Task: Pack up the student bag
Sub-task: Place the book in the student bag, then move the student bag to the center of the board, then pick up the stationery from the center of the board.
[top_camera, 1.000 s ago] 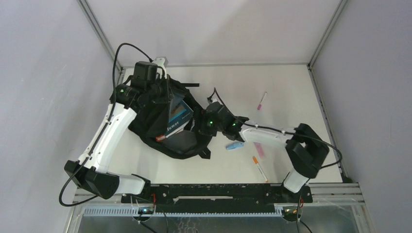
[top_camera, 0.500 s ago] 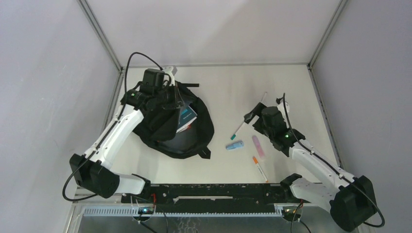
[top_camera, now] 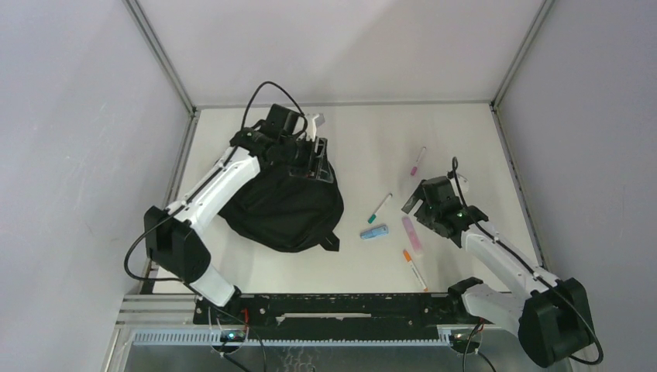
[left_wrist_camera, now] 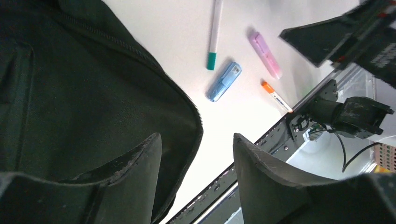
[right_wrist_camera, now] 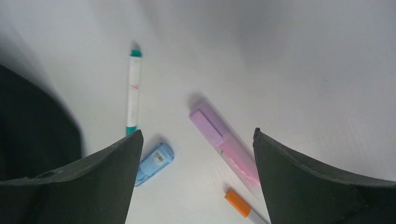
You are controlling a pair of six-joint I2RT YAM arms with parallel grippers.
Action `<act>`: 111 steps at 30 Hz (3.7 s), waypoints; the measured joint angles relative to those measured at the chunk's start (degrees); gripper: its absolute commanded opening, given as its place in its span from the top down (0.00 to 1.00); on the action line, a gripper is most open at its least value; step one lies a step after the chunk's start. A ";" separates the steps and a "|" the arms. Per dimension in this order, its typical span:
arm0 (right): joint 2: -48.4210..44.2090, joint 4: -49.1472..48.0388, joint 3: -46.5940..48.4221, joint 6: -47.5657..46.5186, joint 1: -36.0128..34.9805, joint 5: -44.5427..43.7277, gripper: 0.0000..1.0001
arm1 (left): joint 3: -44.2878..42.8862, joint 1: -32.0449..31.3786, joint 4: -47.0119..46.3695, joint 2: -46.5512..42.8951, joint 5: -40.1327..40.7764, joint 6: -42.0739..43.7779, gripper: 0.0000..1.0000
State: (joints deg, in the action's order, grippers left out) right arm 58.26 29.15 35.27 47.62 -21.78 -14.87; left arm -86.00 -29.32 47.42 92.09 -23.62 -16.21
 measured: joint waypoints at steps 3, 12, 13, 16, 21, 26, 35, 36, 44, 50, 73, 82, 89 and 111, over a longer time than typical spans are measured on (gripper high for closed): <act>2.38 0.70 -0.17 -0.26 -0.37 1.44 0.05 | -0.76 0.28 -0.15 -2.60 0.61 0.76 0.38; 7.37 0.13 -1.01 -1.97 -1.27 6.03 0.06 | 13.49 15.56 -2.93 -19.80 9.64 -2.12 0.43; 7.74 0.00 -1.05 -2.19 -1.36 6.49 0.06 | 16.33 16.76 -2.99 -20.74 12.24 -3.23 0.44; 8.79 -0.83 -1.07 -2.56 -1.62 7.82 0.06 | 22.60 17.27 -2.80 -21.14 17.84 -5.92 0.45; 10.45 -2.51 -1.07 -3.17 -1.66 10.19 0.06 | 29.62 17.38 -3.30 -21.16 24.46 -9.57 0.42; 11.02 -3.04 -1.07 -4.00 -1.73 11.96 0.06 | 35.12 16.81 -7.91 -21.16 24.28 -12.63 0.43; 11.02 -3.04 -1.07 -4.50 -1.99 13.09 0.06 | 33.59 5.97 -14.47 -14.62 19.21 -16.63 0.43; 11.02 -3.04 -1.07 -4.52 -1.99 13.14 0.06 | 32.61 5.22 -14.67 -13.90 18.47 -16.85 0.42; 10.86 -2.75 -1.07 -4.94 -2.10 13.25 0.06 | 22.03 -2.08 -14.36 -12.50 17.05 -13.38 0.39; 10.84 -2.75 -1.07 -5.14 -2.10 13.25 0.11 | 15.54 -4.61 -11.28 -12.09 19.50 -10.01 0.38; 16.48 -1.84 -0.59 -8.35 -3.43 8.26 0.95 | 15.21 15.43 -7.80 -10.56 15.87 -10.91 0.39; 16.50 -1.92 -0.31 -8.81 -0.70 8.24 1.00 | 8.33 16.26 -4.37 -4.28 21.03 -10.75 0.41; 16.09 -1.27 -0.28 -9.68 0.46 8.15 1.00 | 3.41 16.13 -3.32 2.45 23.34 -9.05 0.43; 4.98 5.88 -0.20 -11.10 -1.75 10.23 0.26 | 3.41 8.46 -1.81 5.07 19.93 -3.10 0.43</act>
State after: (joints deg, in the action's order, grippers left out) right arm 63.24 35.03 35.07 36.51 -23.53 -4.64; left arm -82.59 -20.86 45.60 97.17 -3.68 -19.31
